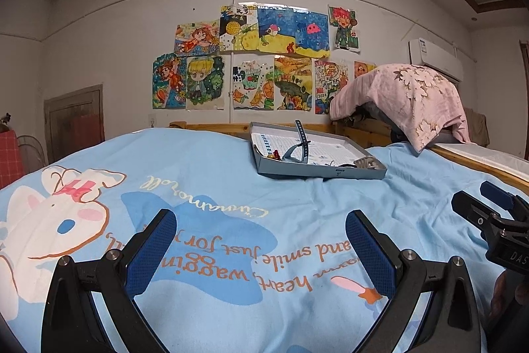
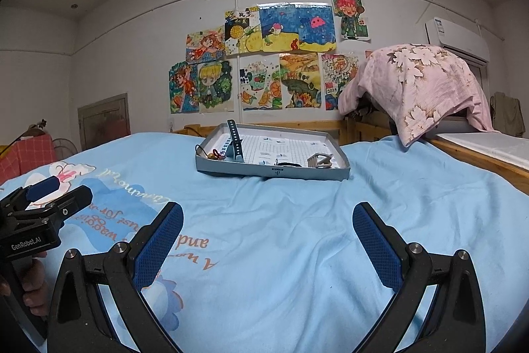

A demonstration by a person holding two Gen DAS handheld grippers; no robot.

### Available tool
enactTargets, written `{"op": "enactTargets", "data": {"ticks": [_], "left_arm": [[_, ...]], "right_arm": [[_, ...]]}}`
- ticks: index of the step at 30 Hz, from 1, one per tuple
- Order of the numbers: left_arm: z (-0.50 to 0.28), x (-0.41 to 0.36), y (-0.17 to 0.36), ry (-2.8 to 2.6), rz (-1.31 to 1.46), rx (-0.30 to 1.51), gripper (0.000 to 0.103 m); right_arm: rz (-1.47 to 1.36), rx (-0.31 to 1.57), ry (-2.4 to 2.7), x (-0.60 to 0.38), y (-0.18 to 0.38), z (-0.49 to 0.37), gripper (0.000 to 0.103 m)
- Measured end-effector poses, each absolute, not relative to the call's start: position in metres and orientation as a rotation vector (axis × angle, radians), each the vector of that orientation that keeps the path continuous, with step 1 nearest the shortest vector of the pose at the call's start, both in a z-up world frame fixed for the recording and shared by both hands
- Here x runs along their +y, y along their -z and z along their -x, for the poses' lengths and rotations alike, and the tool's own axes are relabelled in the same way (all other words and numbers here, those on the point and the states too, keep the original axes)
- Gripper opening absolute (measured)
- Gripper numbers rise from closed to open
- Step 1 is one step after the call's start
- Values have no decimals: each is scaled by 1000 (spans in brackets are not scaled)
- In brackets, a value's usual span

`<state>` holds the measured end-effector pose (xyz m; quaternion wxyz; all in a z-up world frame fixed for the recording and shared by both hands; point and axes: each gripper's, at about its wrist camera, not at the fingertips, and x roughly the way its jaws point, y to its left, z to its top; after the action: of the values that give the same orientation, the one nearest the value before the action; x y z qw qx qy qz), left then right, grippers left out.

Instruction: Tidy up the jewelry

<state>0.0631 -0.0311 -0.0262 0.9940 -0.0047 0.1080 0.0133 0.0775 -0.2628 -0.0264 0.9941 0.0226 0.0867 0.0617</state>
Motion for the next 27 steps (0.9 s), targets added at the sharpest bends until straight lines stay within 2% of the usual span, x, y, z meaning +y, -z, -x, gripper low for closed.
{"op": "enactTargets", "data": {"ticks": [27], "left_arm": [[-62, -34, 26, -29, 4, 215, 103]], "right_arm": [[-35, 176, -131, -260, 29, -76, 101]]}}
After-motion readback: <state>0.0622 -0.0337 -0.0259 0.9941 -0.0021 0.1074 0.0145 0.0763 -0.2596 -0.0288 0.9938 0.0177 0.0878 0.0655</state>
